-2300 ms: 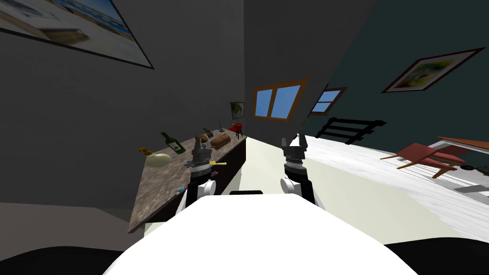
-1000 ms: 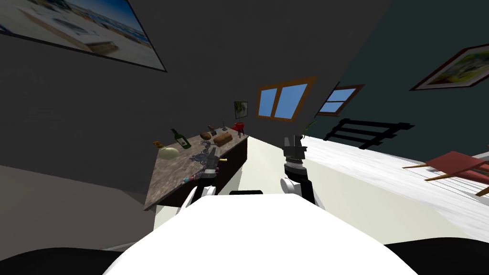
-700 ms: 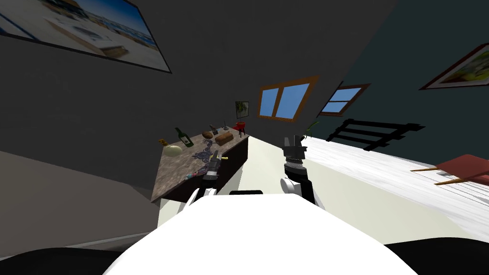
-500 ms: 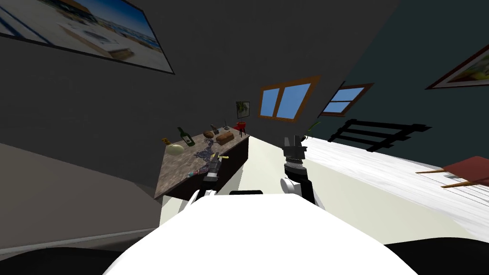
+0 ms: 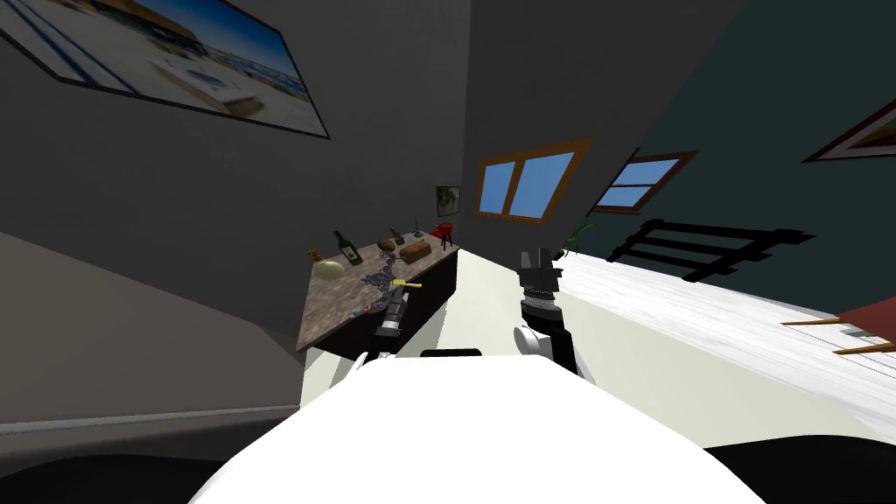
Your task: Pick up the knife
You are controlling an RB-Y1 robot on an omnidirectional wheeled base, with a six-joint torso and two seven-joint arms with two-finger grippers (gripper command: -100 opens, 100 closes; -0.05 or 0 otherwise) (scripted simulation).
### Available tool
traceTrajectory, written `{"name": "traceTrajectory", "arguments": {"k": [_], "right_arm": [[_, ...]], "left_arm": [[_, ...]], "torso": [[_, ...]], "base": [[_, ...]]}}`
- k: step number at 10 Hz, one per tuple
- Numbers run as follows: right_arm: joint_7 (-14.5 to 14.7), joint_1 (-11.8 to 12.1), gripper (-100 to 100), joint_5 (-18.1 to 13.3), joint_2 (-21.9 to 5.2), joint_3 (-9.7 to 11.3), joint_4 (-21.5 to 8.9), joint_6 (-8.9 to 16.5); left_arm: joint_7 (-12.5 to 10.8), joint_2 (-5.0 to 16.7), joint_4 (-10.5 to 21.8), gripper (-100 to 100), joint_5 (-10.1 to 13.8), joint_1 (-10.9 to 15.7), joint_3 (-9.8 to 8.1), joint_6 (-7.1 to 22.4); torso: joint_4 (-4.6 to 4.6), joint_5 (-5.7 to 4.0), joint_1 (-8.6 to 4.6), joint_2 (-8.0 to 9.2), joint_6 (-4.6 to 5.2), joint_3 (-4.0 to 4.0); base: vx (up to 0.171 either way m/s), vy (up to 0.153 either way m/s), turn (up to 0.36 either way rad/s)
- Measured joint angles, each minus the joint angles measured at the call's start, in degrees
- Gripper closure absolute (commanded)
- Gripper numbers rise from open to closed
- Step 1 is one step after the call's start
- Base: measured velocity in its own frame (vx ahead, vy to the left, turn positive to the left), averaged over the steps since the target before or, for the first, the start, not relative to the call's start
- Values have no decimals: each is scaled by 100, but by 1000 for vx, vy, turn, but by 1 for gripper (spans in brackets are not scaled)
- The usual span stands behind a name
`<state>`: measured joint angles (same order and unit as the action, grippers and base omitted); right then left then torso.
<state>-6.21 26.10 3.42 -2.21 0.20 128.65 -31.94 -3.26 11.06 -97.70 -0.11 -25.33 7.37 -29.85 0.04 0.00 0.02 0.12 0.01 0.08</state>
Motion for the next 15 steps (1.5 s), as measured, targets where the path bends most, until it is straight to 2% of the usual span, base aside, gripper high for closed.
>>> {"name": "traceTrajectory", "arguments": {"k": [3,6,11,15], "right_arm": [[0,0,0,0,0,0,0,0],[0,0,0,0,0,0,0,0],[0,0,0,0,0,0,0,0],[0,1,0,0,-1,0,0,0]], "left_arm": [[14,-27,503,-100,-4,106,41,-57],[2,-18,804,-100,2,105,69,-93],[1,-31,1698,-100,21,343,63,-397],[28,-50,2319,-100,32,521,18,-704]], "torso": [[-1,-1,-1,-1,-1,-1],[-1,0,0,-6,1,-3],[-2,0,6,-12,0,-7],[-6,2,16,-30,1,-17]], "base": [[-36,6,49],[-21,12,13],[-10,20,10],[41,44,-39]]}}
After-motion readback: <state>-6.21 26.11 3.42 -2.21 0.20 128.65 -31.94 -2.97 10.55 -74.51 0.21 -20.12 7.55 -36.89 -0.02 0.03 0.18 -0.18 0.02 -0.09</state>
